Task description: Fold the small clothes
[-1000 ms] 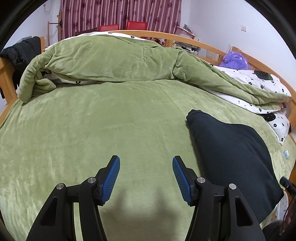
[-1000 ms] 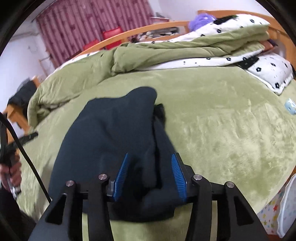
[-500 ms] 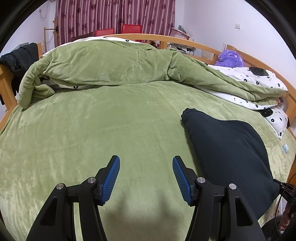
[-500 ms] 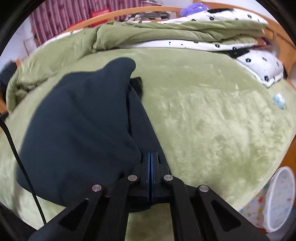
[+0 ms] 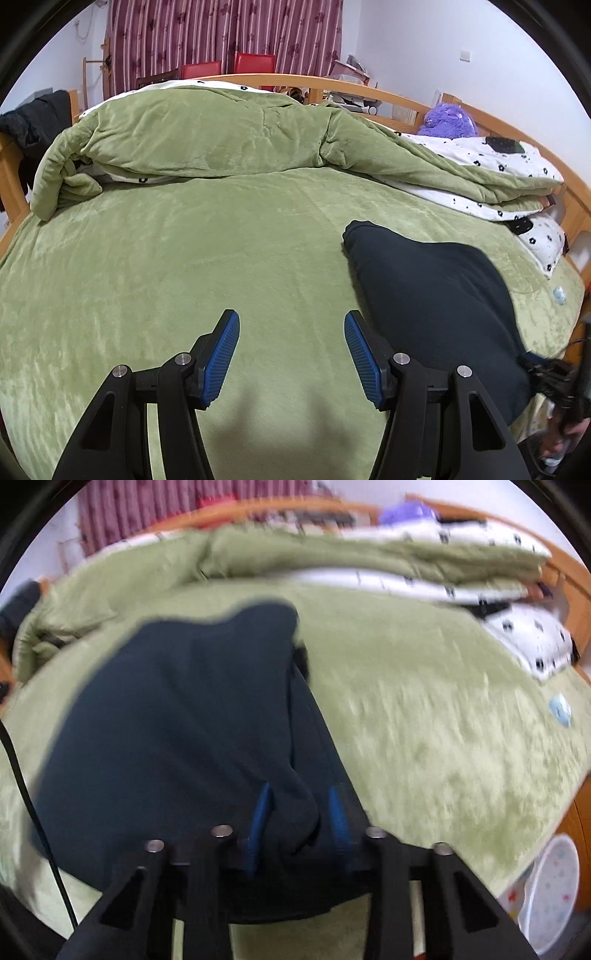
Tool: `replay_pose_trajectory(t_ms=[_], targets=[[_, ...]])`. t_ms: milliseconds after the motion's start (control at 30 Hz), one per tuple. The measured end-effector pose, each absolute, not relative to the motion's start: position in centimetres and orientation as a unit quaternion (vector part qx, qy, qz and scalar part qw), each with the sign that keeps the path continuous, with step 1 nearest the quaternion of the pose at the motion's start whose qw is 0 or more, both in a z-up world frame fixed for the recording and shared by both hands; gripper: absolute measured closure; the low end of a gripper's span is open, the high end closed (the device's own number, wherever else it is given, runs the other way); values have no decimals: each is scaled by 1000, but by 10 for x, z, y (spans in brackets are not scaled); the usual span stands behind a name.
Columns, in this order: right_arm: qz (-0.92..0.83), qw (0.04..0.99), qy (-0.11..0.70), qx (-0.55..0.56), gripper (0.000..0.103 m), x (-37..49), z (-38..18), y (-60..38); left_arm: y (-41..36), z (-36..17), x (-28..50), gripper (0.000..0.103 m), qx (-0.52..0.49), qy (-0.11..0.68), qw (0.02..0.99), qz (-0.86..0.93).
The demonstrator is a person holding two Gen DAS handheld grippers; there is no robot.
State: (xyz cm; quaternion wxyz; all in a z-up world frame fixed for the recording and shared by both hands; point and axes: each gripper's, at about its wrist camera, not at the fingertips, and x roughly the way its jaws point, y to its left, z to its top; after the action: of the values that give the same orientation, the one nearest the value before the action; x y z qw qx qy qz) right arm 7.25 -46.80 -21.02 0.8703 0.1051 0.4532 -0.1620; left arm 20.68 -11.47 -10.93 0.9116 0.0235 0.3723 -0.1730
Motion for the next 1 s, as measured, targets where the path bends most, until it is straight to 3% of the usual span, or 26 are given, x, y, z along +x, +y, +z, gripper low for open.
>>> replay_pose_trajectory(t_ms=[467, 767, 1000], targets=[[-197, 888, 401, 107, 75, 19, -159, -473, -132, -99, 138, 46, 16, 369, 905, -213], [-195, 906, 365, 93, 51, -20, -94, -457, -157, -75, 77, 45, 21, 357, 909, -214], [-191, 918, 340, 68, 43, -54, -48, -435, -174, -41, 23, 29, 54, 333, 919, -203]])
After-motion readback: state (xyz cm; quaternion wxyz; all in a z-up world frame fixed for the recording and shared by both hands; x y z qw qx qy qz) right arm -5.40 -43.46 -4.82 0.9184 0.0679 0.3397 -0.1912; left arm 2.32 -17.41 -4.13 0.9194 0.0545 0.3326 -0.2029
